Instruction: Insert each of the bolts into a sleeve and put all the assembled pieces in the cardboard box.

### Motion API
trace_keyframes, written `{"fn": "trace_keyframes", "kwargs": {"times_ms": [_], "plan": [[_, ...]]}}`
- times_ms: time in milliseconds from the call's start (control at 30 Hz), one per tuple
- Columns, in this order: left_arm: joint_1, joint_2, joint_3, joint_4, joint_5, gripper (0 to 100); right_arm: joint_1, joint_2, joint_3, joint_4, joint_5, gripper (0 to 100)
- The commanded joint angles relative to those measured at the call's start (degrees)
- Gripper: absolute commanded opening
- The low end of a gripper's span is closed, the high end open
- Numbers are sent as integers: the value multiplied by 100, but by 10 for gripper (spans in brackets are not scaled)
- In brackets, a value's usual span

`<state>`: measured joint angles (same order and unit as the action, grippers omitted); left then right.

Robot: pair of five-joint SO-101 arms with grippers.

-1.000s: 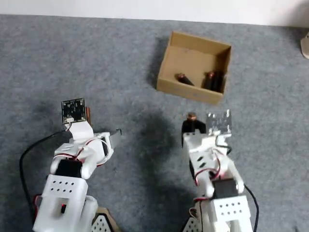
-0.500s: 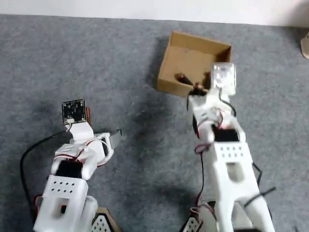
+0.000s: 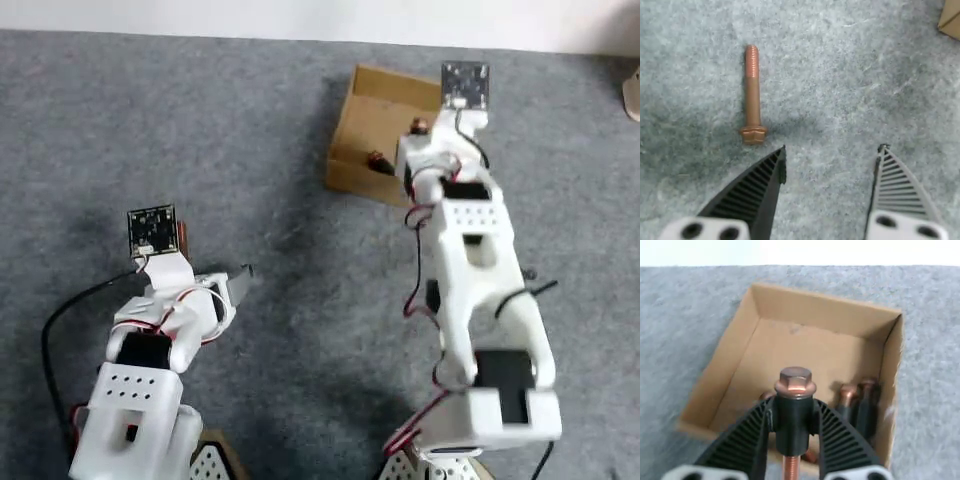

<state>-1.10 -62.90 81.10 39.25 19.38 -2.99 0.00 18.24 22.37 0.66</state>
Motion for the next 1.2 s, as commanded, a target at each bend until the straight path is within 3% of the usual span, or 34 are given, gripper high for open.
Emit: {"fn": "trace_keyframes", "kwargs": {"times_ms": [0,233,700,867,1167], "plan": [[-13,-31,-13,-114,-26,270,189,532,-1182,-136,-53,5],[-13,-31,-13,-114,-26,270,198,1578,-2114,-145,-53,5],[-13,-31,-13,-114,-26,270,295,2220,-2123,-4,-62,28],[-13,-31,-13,-114,-26,270,268,2202,-2281,1191,-607,169],[-13,-31,-13,-114,-26,270,251,2211,-4180,3925,-2154,176]]}}
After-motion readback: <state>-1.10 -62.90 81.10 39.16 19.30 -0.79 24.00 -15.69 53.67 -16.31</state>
